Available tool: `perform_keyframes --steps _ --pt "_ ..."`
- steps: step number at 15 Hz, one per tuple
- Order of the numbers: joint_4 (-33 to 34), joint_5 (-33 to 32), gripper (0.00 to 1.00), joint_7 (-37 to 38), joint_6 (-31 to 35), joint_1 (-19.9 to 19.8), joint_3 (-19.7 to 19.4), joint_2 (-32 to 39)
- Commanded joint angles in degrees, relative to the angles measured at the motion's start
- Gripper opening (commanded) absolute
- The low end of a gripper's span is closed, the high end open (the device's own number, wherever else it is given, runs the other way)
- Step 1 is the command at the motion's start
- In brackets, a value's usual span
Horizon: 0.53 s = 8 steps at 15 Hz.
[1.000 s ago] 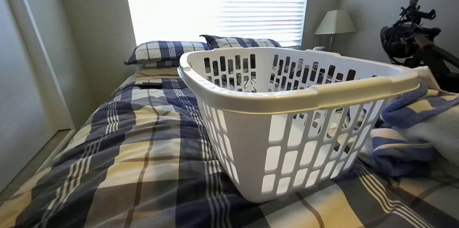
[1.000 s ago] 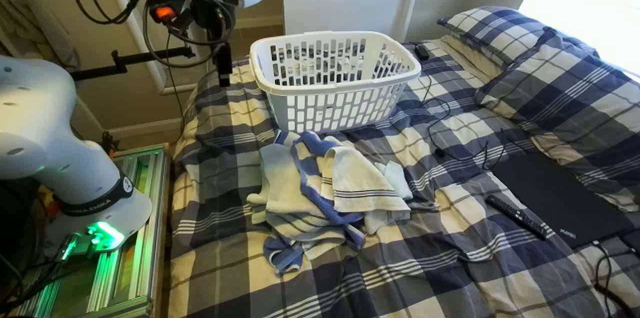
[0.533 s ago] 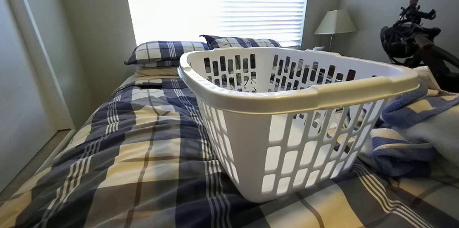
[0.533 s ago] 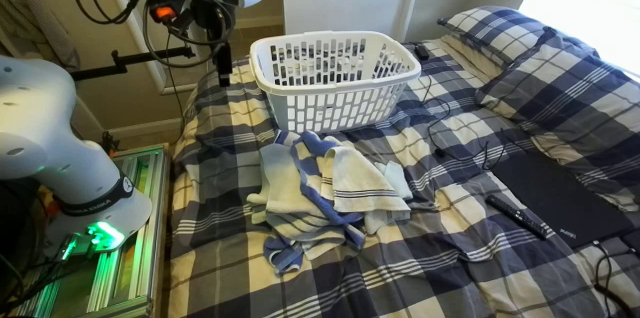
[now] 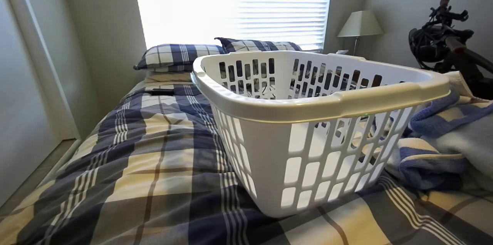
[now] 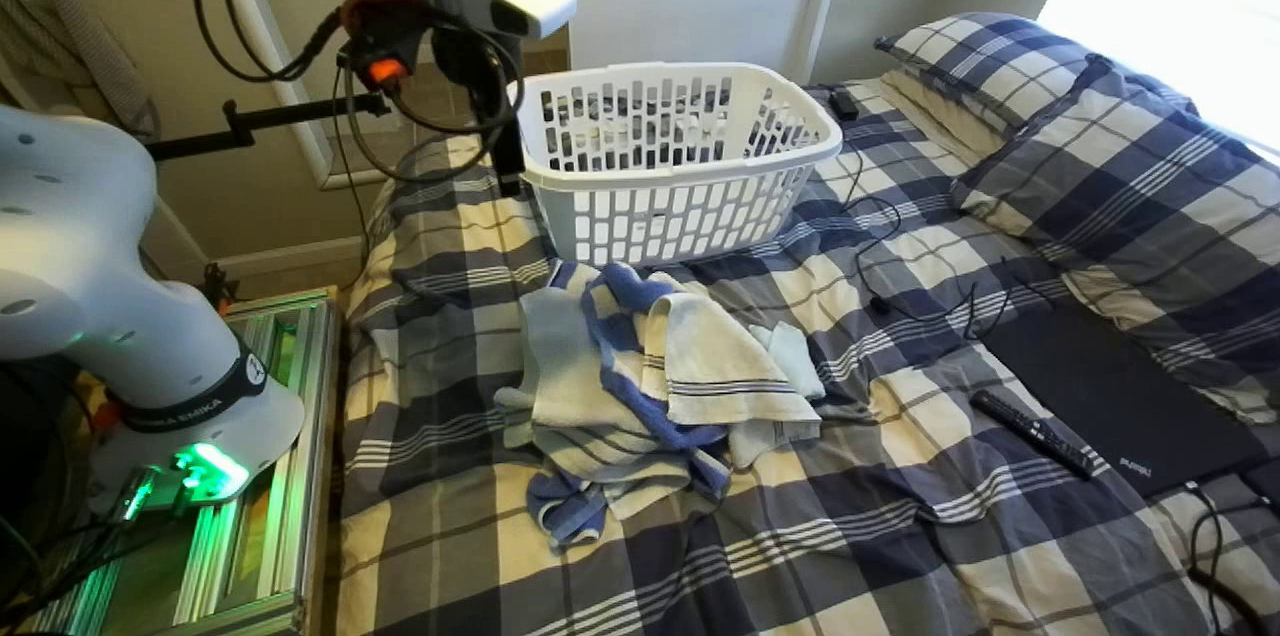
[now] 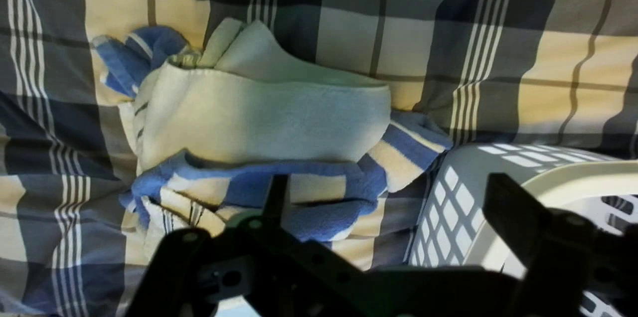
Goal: Put the towel inside the basket
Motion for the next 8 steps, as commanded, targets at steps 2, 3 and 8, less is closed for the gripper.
perform_keyframes --steps 2,3,8 --pt "3.7 -2.0 1.0 -8.3 8.3 -0.8 -3.4 11.0" --pt "4.7 -2.3 1.0 -10.6 9.7 -0.7 -4.0 13.5" --pt "11.4 -7.9 1.0 -14.8 16.6 -2.3 -4.1 26.3"
